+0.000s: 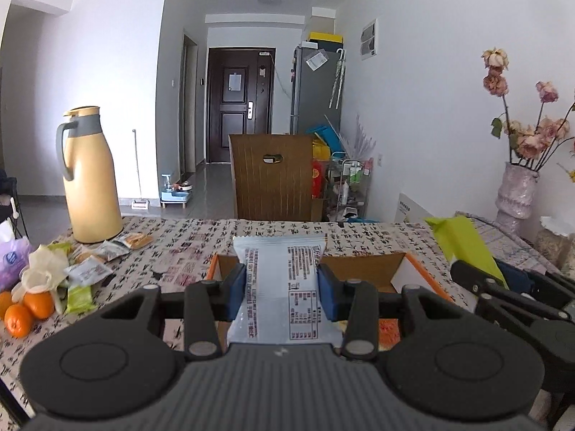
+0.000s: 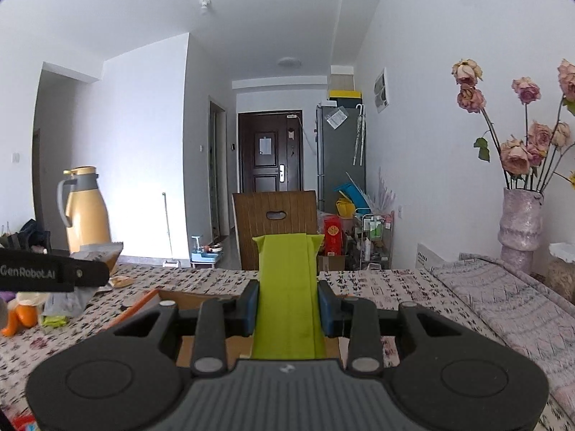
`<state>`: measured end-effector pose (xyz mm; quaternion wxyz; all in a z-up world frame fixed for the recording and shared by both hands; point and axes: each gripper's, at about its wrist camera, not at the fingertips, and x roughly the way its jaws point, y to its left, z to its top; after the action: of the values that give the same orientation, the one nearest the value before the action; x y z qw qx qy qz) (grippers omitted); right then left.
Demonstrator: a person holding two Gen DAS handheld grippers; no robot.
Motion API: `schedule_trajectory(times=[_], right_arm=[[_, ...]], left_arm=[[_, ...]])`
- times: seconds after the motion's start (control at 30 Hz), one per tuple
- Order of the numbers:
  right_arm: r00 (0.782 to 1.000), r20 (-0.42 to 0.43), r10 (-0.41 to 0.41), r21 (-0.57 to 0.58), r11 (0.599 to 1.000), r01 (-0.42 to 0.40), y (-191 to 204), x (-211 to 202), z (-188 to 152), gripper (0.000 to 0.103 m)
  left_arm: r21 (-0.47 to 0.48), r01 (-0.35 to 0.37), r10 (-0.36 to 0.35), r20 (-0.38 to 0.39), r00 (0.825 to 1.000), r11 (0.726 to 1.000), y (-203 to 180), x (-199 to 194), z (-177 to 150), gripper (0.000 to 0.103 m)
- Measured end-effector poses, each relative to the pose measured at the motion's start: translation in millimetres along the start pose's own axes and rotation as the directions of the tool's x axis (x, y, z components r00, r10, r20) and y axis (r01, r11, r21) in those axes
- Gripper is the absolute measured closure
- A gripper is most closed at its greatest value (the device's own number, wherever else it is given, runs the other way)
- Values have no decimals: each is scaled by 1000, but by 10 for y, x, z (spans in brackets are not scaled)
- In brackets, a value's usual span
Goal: Organize snacks
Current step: 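Carry both snacks over the cardboard box and open both grippers to drop them, then hold both open grippers above the box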
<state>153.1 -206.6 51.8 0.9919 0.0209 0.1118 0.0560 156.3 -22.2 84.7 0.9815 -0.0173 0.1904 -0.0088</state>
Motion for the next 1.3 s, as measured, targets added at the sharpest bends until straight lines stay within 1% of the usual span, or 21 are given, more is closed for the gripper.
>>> schedule_trajectory(times=[0.1, 0.17, 0.33, 0.4, 0.47, 0.57, 0.73, 0.8, 0.83, 0.87, 0.9, 0.97, 1.03, 1.07, 1.1, 1.13, 1.17, 1.3], right_arm=[[1000, -10, -27, -2, 1000, 27, -42, 245, 50, 71], [999, -33, -37, 13, 999, 38, -101, 423, 66, 71], [994, -100, -50, 29, 998, 53, -194, 783, -39, 71], [991, -124, -47, 40, 998, 53, -226, 861, -113, 71], [987, -158, -39, 47, 998, 47, -253, 939, -181, 71], [978, -207, -30, 44, 998, 40, -260, 1003, -267, 71], [971, -238, -19, 36, 999, 28, -237, 1023, -327, 70], [970, -244, -14, 39, 999, 24, -239, 1013, -336, 70], [969, -245, -10, 40, 999, 21, -240, 1004, -340, 70], [970, -244, -9, 41, 999, 20, -250, 1000, -323, 70], [971, -240, -10, 41, 999, 21, -247, 979, -320, 68], [973, -232, -7, 48, 999, 18, -260, 944, -310, 49], [977, -215, -11, 55, 998, 23, -276, 900, -290, 19], [979, -204, -15, 59, 998, 28, -284, 876, -281, 13], [981, -195, -17, 63, 998, 30, -295, 856, -274, 5], [983, -185, -18, 70, 997, 31, -309, 834, -265, 1], [984, -179, -18, 76, 997, 32, -319, 819, -256, 0], [986, -168, -18, 95, 995, 35, -358, 794, -237, 0]], left_arm=[[-3, -10, 9, -31, 999, 1000, -32, 195, 8, 61], [-3, -28, 28, -59, 998, 1000, -37, 337, -26, 61], [-27, -70, 66, -132, 989, 997, 65, 637, -146, 61], [-40, -65, 59, -150, 987, 997, 123, 703, -203, 61], [-49, -39, 30, -167, 985, 998, 150, 739, -257, 61], [-44, -31, 23, -188, 982, 999, 158, 786, -298, 61], [-53, -36, 24, -207, 978, 998, 169, 812, -327, 60], [-53, -42, 30, -206, 978, 998, 161, 800, -334, 57], [-56, -40, 28, -203, 979, 998, 162, 794, -334, 53], [-61, -40, 27, -198, 980, 997, 164, 782, -334, 43], [-65, -48, 35, -192, 981, 997, 167, 771, -336, 31], [-68, -64, 51, -181, 982, 996, 179, 755, -327, 23], [-75, -65, 51, -176, 983, 995, 185, 737, -313, 16], [-77, -69, 55, -172, 984, 995, 187, 729, -310, 7], [-80, -79, 65, -166, 984, 994, 188, 716, -306, 0], [-83, -87, 73, -160, 984, 993, 195, 710, -304, 0], [-85, -88, 74, -158, 985, 992, 199, 702, -299, 0], [-92, -83, 69, -150, 986, 992, 208, 668, -290, 0]])
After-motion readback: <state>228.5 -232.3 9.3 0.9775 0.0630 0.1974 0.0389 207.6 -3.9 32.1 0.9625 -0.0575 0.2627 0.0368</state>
